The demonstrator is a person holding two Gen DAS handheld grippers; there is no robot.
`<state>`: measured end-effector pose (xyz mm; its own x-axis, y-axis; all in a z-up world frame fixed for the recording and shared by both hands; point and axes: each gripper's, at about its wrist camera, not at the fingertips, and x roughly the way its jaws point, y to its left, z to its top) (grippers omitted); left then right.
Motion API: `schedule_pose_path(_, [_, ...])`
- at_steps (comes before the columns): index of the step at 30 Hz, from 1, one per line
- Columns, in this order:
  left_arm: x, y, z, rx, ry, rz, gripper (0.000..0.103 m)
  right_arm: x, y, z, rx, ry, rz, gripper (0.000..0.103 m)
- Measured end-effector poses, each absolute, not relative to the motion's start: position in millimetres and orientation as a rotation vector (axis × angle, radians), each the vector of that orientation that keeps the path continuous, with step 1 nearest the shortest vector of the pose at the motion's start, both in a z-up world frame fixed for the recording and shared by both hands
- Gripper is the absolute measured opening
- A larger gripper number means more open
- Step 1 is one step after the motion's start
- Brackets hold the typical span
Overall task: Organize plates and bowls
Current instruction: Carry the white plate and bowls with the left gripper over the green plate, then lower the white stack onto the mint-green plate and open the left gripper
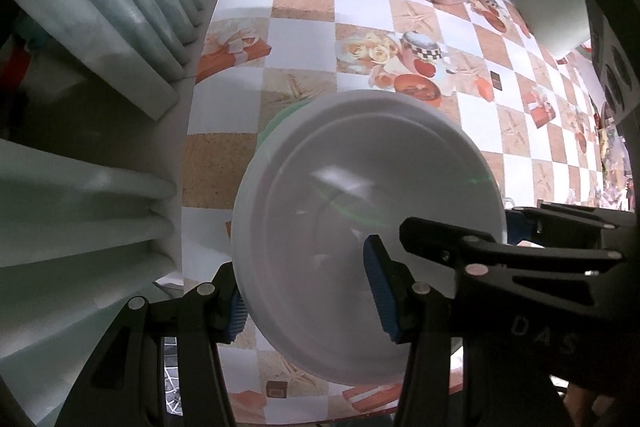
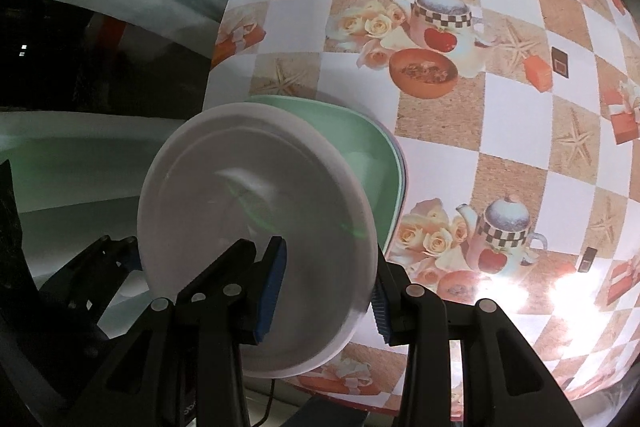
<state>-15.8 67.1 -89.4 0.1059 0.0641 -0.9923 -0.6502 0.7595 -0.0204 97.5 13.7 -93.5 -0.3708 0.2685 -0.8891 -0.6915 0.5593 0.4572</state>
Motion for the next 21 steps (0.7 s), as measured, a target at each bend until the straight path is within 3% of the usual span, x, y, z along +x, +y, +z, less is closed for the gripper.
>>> schedule_pose_path(15, [-14.7,74.5,-119.1,-0.517,1.388,0.551,0.054,93.9,26.4,-120.3,-0.396,1.675,1.026,0.042])
schedule_pose_path(21, [-12.4,69.2,-121.5,-0.501,1.377,0.546,0.072,91.9,29.7,-125.6,-0.393,1.671,1.036,0.042])
